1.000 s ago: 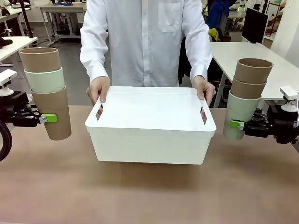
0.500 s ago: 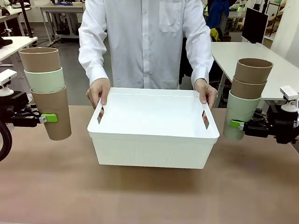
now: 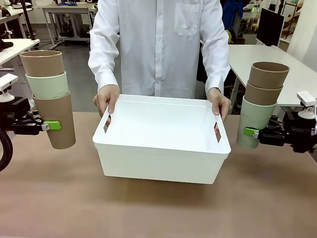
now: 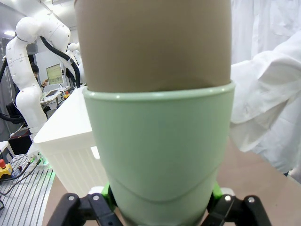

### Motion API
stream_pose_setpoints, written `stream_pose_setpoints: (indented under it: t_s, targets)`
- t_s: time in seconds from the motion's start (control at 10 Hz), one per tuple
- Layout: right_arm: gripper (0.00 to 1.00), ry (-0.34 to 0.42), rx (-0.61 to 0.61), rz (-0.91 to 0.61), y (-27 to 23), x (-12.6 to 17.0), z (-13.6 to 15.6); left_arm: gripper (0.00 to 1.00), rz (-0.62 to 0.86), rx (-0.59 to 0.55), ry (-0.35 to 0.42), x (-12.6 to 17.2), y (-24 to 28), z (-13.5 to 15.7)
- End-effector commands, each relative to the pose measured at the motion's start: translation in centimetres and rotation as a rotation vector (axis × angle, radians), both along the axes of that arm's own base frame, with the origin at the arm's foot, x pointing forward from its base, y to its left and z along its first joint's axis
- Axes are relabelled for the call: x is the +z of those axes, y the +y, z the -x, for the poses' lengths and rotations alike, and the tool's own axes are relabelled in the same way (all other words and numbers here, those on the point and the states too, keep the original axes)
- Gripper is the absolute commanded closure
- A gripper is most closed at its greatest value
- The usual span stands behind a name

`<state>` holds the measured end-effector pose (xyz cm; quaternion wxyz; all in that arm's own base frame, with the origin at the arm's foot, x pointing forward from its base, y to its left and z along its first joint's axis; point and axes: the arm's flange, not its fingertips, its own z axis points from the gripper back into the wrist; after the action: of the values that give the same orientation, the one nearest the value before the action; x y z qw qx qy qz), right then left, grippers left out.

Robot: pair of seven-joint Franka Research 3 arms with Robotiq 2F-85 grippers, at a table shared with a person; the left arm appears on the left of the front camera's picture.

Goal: Stack the cups and store them in the basket.
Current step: Place the stack of Reusable plastic cups into the Pantry Basket.

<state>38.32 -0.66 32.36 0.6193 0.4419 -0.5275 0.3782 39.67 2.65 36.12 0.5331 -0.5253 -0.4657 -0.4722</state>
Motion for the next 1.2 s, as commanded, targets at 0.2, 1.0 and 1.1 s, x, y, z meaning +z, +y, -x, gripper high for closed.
stream_pose_setpoints:
  t_s: [0.2, 1.0, 1.1]
  targets:
    - [0.17, -0.009, -0.002, -0.002, 0.0, 0.4, 0.0, 0.14, 0.011, -0.005, -0.002, 0.4, -0.1, 0.0]
    - [0.17, -0.012, 0.003, 0.009, 0.2, 1.8, 0.6, 0.14, 0.011, -0.005, -0.002, 0.4, -0.1, 0.0]
    - [0.17, -0.017, 0.007, 0.018, 0.5, 3.6, 1.3, 0.14, 0.011, -0.005, -0.002, 0.4, -0.1, 0.0]
